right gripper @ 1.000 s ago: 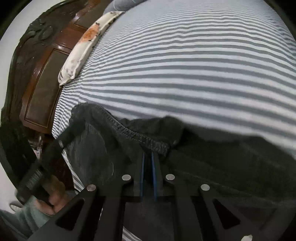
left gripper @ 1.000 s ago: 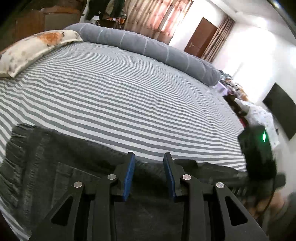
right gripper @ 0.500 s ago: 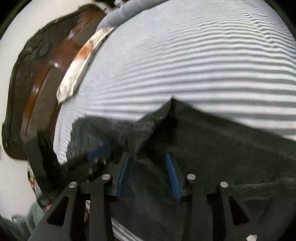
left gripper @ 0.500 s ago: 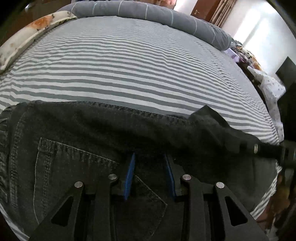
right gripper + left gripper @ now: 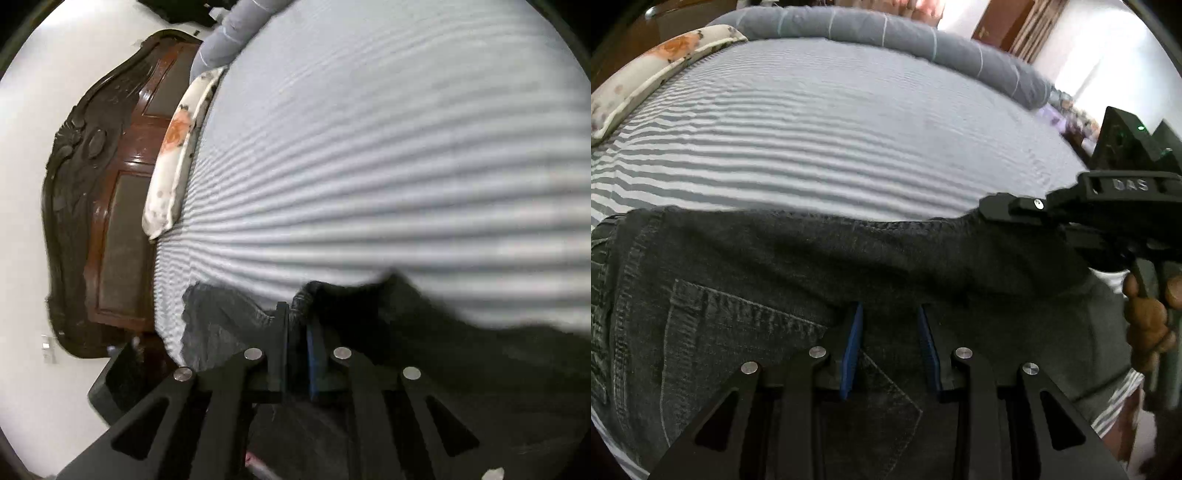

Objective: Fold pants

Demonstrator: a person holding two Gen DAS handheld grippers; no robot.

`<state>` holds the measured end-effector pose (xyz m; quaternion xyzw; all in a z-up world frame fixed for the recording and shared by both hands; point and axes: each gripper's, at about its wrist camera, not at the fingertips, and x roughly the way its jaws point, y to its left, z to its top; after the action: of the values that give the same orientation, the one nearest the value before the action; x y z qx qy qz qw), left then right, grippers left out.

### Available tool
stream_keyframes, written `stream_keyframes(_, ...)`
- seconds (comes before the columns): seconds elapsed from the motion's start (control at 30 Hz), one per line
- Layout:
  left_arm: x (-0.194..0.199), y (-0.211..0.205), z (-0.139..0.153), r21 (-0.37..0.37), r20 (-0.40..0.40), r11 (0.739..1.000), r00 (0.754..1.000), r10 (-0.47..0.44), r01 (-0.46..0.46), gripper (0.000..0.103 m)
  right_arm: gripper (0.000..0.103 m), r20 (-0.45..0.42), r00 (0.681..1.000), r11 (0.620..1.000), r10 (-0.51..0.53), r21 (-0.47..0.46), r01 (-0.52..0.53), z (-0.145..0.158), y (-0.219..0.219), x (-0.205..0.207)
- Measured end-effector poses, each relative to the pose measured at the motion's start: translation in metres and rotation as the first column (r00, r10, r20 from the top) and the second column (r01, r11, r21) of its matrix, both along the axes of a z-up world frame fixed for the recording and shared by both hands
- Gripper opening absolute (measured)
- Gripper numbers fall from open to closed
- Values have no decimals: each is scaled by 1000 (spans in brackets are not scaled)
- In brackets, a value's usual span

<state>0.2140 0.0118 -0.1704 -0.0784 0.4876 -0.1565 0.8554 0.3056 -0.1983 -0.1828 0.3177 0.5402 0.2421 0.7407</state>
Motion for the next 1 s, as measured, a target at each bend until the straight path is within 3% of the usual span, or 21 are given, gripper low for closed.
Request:
stream_keyframes(0.1,-7,2,16,-11,86,1000,996,-3,4,33,8,22,1000,998,14,-68,-13,10,5,20)
stream_keyframes(0.17,-12,-2,22,-30,115,999,993,-38,41,33,8,12,998,986,55,-160,-52,5,12,32)
stream_keyframes(0.23,-15,-10,21,-34,111,995,990,-87,91,33,8,-24,998,976,58,-207,-61,-9,16,43)
stream_keyframes(0.3,-17,-22,12,20,80,990,986,-144,143,33,8,-71,995,969,69,-233,-84,-26,20,53)
stream_keyframes(0.43,-13,-36,-10,129,-17,974,982,-188,188,33,9,-111,994,990,26,-136,-41,-33,5,52)
stream_keyframes(0.47,-13,-37,-11,132,-14,973,981,-191,192,33,9,-96,995,988,34,-145,-48,-27,3,49)
stream_keyframes(0.57,-12,-36,-10,117,-24,976,983,-182,183,33,29,-9,1000,974,-10,-228,7,-3,-10,39)
stream_keyframes(0.67,-7,-31,-10,104,-32,980,985,-168,170,33,31,84,996,972,-27,-232,46,21,-19,26)
stream_keyframes(0.77,-4,-29,-10,103,-33,981,986,-162,165,33,31,118,993,979,14,-202,10,31,-11,3)
stream_keyframes(0.87,-1,-27,-13,98,-36,983,987,-155,158,33,31,73,997,978,30,-208,-14,14,3,-11)
stream_keyframes(1.0,-3,-27,-15,97,-37,983,988,-150,153,33,25,37,998,967,-43,-248,51,-18,5,-10)
